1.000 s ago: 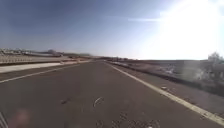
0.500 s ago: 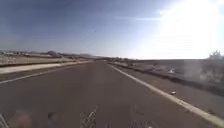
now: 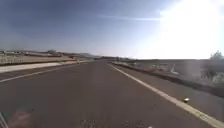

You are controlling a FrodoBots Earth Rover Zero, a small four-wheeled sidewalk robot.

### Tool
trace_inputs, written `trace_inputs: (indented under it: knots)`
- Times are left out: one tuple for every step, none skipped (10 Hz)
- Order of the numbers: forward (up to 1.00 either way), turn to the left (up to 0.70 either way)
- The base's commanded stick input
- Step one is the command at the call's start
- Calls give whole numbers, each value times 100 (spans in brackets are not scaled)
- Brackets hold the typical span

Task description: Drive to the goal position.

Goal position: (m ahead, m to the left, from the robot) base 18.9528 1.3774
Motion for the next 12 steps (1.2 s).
trace_inputs:
  knots:
    - [70, 0]
    - [70, 0]
    - [70, 0]
    - [70, 0]
    - [70, 0]
    - [70, 0]
    - [70, 0]
    - [70, 0]
    - [70, 0]
    - [70, 0]
    - [70, 0]
    - [70, 0]
